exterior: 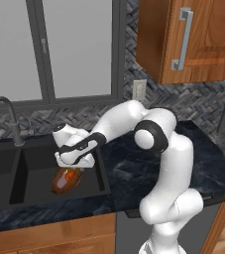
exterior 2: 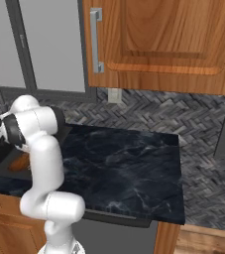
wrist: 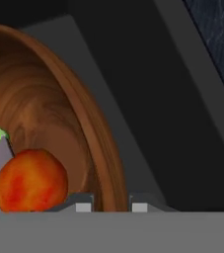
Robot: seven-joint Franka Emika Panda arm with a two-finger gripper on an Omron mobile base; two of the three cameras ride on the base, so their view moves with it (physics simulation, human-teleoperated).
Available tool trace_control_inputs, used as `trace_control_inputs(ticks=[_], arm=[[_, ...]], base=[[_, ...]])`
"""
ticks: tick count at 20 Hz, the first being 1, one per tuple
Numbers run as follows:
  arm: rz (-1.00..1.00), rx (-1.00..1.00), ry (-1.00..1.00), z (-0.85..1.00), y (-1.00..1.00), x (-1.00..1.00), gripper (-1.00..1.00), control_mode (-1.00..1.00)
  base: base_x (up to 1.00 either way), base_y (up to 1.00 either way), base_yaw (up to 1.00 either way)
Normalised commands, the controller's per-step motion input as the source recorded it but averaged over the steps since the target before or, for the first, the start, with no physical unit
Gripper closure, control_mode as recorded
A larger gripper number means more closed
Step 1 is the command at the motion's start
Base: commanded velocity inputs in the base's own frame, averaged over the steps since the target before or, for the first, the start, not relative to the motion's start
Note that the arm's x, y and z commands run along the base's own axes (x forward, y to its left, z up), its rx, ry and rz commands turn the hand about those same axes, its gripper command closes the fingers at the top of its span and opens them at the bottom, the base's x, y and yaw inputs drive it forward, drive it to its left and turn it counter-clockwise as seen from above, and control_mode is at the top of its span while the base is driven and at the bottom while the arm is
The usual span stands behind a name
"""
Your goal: Dump the apple and eggplant from the bowl so the bowl can be washed. Place the bowl in the sink after clearing the leftovers.
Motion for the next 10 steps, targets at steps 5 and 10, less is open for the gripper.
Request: trace_control_inputs(ticks=[5,10], arm=[[-0.03,-0.05,0.0,-0.38,0.14,0.47,1.0,-1.0],[0.01,-0.17,0.05,-0.34,0.19,0.01,1.0,-1.0]], base=[[0.0,0.0,0.0],[0.0,0.0,0.0]])
